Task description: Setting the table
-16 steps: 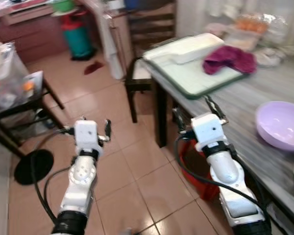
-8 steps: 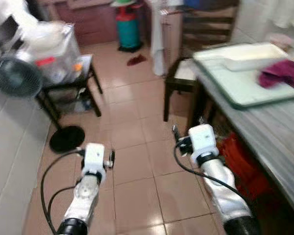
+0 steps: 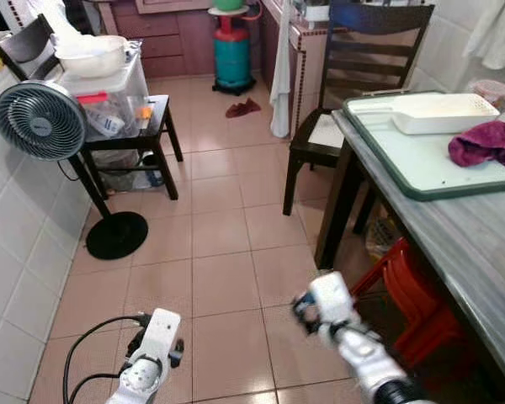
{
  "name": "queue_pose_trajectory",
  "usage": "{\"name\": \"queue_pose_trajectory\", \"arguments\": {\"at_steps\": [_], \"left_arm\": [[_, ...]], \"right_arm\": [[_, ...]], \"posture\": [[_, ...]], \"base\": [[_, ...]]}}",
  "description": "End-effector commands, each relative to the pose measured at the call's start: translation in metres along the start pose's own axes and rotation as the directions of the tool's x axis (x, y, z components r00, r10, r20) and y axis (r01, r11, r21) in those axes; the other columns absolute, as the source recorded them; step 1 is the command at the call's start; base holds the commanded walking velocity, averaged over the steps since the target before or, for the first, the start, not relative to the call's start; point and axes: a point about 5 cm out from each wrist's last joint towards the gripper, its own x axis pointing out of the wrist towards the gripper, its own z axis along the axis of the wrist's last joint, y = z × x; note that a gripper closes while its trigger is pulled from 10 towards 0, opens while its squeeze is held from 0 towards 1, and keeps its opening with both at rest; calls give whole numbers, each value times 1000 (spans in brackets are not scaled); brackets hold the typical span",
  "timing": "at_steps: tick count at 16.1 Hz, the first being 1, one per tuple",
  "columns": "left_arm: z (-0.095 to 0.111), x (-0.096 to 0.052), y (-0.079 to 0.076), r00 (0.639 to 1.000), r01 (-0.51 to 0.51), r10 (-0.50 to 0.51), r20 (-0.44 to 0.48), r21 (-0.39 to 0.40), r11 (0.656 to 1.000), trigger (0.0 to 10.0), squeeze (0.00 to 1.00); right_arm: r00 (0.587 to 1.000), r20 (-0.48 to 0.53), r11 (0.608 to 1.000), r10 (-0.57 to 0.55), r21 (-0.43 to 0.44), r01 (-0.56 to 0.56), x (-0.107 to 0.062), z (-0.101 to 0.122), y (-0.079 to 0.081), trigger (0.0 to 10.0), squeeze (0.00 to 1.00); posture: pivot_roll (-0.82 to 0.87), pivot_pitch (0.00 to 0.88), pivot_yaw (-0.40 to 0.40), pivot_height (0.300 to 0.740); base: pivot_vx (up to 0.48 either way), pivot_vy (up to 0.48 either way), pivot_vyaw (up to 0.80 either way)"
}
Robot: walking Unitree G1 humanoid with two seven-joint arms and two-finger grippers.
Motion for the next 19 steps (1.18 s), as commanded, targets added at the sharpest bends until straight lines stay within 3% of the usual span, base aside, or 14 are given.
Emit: {"name": "queue_pose_trajectory", "arguments": {"at_steps": [1, 2, 3, 5, 7, 10, 13, 19], "left_arm": [[-14, -2, 3, 997, 12, -10, -74, 15, 1000, 10000, 0], [-19, -4, 4, 995, 12, -9, -99, 25, 1000, 10000, 0], [-29, -7, 6, 991, 16, -12, -134, 26, 1000, 10000, 0], [-36, -9, 7, 987, 27, -31, -156, -25, 999, 10000, 0], [-37, -9, -3, 981, 65, -70, -180, -34, 997, 10000, 0], [-34, -8, -11, 974, 109, -111, -197, -21, 994, 10000, 0], [-30, -6, -16, 969, 118, -136, -205, -98, 988, 10000, 0], [-28, -5, -12, 970, 111, -128, -205, -91, 990, 10000, 0]], "right_arm": [[994, -100, 999, 35, 2, -35, -3, -18, 6, 10000, 0], [990, -141, 1000, 26, 5, -26, -5, -25, 6, 10000, 0], [977, -213, 996, -25, 74, 42, -9, -39, -2, 10000, 0], [961, -258, 982, -98, 134, 136, -15, -49, -18, 10000, 0], [951, -277, 956, -141, 211, 204, -21, -58, -30, 10000, 0], [913, -364, 913, -186, 278, 297, -36, -83, -35, 10000, 0], [898, -398, 874, -188, 350, 337, -43, -94, -37, 10000, 0], [896, -418, 881, -148, 357, 312, -48, -103, -32, 10000, 0]], "posture": [[-55, 0, 9, 740], [-54, 0, 13, 740], [-54, 0, 19, 740], [-61, 0, 33, 740], [-75, 0, 50, 740], [-99, 0, 74, 740], [-107, 0, 79, 740], [-125, 0, 89, 740]], "base": [[0, 0, 0], [0, 0, 0], [0, 0, 0], [0, 0, 0], [0, 0, 0], [0, 0, 0], [0, 0, 0], [0, 0, 0]]}}
